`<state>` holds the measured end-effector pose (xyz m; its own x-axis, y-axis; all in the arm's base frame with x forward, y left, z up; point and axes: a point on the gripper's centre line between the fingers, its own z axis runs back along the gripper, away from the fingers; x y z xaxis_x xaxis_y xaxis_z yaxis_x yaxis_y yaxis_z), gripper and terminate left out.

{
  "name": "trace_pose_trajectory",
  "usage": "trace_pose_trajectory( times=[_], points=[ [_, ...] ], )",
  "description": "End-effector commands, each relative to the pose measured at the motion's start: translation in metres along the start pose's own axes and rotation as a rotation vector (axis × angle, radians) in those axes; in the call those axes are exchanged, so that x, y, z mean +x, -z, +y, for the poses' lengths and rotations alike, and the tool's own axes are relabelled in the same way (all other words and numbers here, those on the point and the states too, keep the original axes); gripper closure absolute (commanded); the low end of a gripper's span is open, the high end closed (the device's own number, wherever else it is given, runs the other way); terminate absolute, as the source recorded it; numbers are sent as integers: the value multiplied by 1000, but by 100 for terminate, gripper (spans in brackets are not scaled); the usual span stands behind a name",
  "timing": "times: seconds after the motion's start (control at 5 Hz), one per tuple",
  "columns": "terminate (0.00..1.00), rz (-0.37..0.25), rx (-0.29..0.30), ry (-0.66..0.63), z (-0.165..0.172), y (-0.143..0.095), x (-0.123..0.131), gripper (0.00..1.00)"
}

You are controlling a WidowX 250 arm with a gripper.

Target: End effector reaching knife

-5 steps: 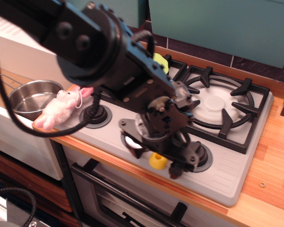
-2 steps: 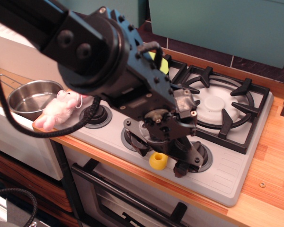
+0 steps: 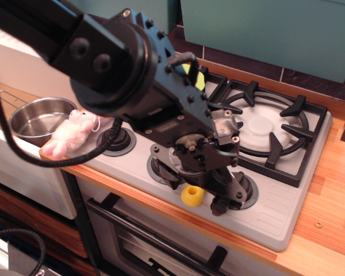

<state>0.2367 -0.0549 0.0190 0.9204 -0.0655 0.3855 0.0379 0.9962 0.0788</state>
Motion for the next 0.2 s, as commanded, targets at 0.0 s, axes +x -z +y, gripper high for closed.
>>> trace_pose_trajectory(
  times=[0.0],
  points=[
    [100,28,5,-33,0,11,-3,0]
  ],
)
